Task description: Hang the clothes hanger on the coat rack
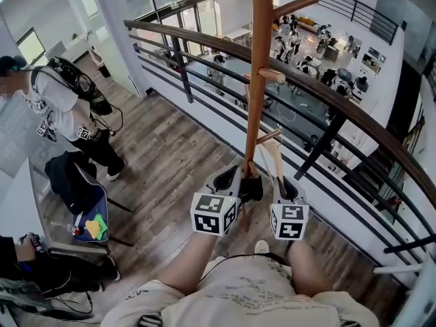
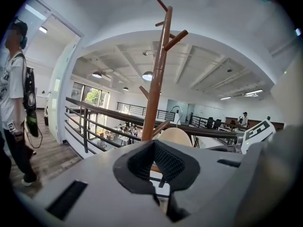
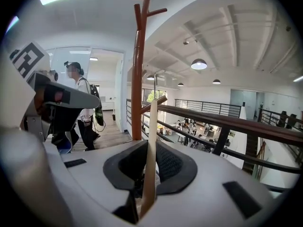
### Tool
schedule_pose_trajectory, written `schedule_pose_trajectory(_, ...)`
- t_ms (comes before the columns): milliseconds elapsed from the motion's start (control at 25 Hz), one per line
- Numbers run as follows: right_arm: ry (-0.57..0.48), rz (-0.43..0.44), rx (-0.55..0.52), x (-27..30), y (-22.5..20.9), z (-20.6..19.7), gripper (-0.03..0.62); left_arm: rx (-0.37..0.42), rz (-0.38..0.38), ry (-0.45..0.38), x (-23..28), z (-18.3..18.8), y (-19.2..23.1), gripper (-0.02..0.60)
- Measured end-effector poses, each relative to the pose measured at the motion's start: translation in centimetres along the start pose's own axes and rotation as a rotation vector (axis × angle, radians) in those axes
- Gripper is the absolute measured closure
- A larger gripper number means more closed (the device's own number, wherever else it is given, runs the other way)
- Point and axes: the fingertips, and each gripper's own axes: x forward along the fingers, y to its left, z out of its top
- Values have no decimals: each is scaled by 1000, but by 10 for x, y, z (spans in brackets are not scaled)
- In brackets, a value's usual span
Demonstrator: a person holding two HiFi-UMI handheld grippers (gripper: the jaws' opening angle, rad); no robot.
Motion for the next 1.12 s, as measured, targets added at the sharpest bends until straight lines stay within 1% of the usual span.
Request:
schedule_pose_trajectory(680,54,111,-18,34,14,-11,543,-29,99,22,2,-6,20,578)
schedule_pose_trajectory(1120,86,117,-54,48,18,-26,543,-42,128,30,2,-14,27,578)
